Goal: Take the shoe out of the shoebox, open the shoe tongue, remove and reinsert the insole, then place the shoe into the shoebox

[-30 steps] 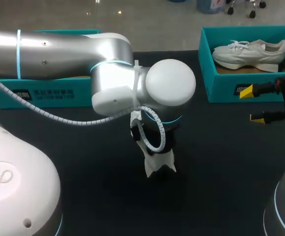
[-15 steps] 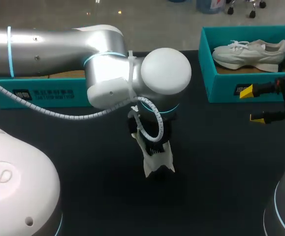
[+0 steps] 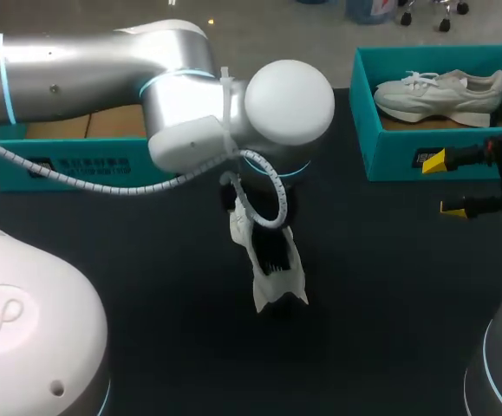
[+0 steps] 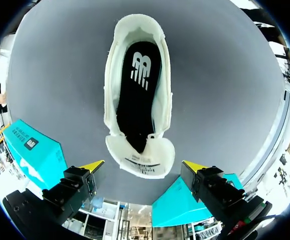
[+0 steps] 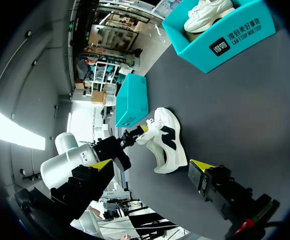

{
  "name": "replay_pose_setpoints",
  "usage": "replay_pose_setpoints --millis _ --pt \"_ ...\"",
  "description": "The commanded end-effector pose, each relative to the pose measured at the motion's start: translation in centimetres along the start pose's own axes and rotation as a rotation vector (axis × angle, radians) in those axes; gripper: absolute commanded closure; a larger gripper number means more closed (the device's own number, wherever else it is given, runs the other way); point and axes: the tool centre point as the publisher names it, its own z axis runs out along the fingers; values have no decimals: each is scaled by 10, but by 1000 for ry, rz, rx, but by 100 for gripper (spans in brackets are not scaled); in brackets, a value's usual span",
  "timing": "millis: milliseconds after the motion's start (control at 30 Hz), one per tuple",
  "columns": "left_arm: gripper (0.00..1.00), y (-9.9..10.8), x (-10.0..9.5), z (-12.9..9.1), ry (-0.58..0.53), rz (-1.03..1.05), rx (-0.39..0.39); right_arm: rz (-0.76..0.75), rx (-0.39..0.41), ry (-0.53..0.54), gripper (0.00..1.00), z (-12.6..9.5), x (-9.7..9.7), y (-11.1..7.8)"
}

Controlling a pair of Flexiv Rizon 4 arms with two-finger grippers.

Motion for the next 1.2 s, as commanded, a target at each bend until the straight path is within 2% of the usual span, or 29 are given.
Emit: replay_pose_setpoints --millis 33,233,367,433,467,567,600,800,1200 --pt "0 19 10 -20 -10 -16 -29 1 0 -4 0 0 0 0" --pt "0 53 17 -28 -13 -66 -42 1 0 -4 0 0 0 0" --pt "1 60 19 -28 -6 -77 -39 1 0 -4 0 0 0 0" --pt "15 61 20 -27 -4 -78 -35 1 0 -4 0 0 0 0" --pt "40 60 20 -26 -3 -79 -34 1 0 -4 0 0 0 0" --pt "87 59 22 -24 -4 -81 -29 1 0 -4 0 0 0 0" --pt "100 59 23 -24 -4 -80 -27 1 0 -4 0 0 0 0" --pt "100 59 29 -25 -9 -78 -16 1 0 -4 0 0 0 0" --pt "100 26 36 0 34 -28 47 1 0 -4 0 0 0 0"
